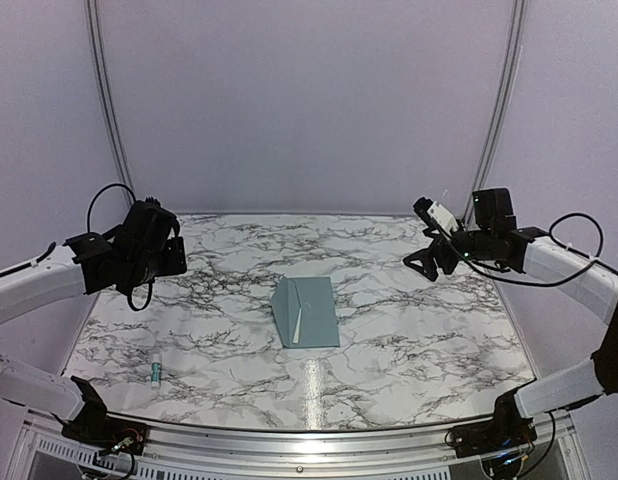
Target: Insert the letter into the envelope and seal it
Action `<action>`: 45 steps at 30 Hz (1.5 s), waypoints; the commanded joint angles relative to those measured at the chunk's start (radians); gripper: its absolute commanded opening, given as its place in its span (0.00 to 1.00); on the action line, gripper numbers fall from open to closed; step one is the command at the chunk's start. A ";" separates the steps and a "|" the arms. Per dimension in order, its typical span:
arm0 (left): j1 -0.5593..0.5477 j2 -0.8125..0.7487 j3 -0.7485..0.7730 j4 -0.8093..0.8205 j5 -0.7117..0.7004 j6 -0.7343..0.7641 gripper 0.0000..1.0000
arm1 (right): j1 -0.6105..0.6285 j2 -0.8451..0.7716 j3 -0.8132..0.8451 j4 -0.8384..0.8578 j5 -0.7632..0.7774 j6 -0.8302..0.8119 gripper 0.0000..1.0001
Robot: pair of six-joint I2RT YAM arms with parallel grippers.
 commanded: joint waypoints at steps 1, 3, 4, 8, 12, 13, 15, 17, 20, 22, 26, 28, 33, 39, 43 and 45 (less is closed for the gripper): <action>-0.004 -0.059 0.057 -0.139 0.131 0.041 0.71 | -0.020 0.032 0.060 -0.163 -0.076 0.013 0.98; -0.006 -0.075 0.044 -0.205 0.179 -0.003 0.66 | -0.020 -0.009 0.038 -0.159 -0.103 -0.003 0.99; -0.007 -0.095 0.017 -0.222 0.198 -0.036 0.65 | -0.020 -0.040 0.019 -0.139 -0.099 -0.007 0.98; -0.006 -0.155 -0.079 -0.287 0.279 -0.132 0.58 | -0.020 -0.095 -0.009 -0.086 -0.057 -0.012 0.97; -0.013 -0.160 -0.098 -0.367 0.319 -0.185 0.54 | -0.020 -0.073 0.049 -0.150 -0.108 -0.033 0.92; -0.013 -0.160 -0.117 -0.370 0.329 -0.189 0.53 | -0.020 -0.072 0.050 -0.150 -0.140 -0.038 0.91; -0.013 -0.153 -0.154 -0.372 0.374 -0.203 0.52 | -0.020 -0.068 0.055 -0.148 -0.189 -0.030 0.90; -0.013 -0.146 -0.195 -0.377 0.422 -0.225 0.52 | -0.020 -0.056 0.067 -0.165 -0.225 -0.028 0.88; -0.013 -0.143 -0.264 -0.382 0.474 -0.253 0.50 | -0.020 -0.041 0.062 -0.170 -0.258 -0.024 0.86; -0.013 -0.152 -0.306 -0.382 0.498 -0.275 0.49 | -0.020 -0.035 0.051 -0.157 -0.276 -0.016 0.85; -0.013 -0.164 -0.327 -0.386 0.508 -0.311 0.59 | -0.020 -0.022 0.051 -0.171 -0.307 -0.018 0.81; -0.013 -0.131 -0.329 -0.390 0.522 -0.316 0.61 | -0.021 -0.021 0.049 -0.173 -0.304 -0.023 0.80; -0.013 -0.049 -0.352 -0.389 0.549 -0.353 0.50 | -0.020 -0.030 0.047 -0.177 -0.308 -0.026 0.79; -0.013 -0.064 -0.374 -0.387 0.541 -0.398 0.46 | -0.019 -0.027 0.042 -0.188 -0.327 -0.034 0.79; -0.013 -0.043 -0.388 -0.382 0.539 -0.397 0.39 | -0.006 -0.015 0.035 -0.194 -0.328 -0.044 0.78; -0.013 -0.033 -0.392 -0.382 0.542 -0.394 0.35 | 0.001 -0.010 0.039 -0.197 -0.328 -0.048 0.77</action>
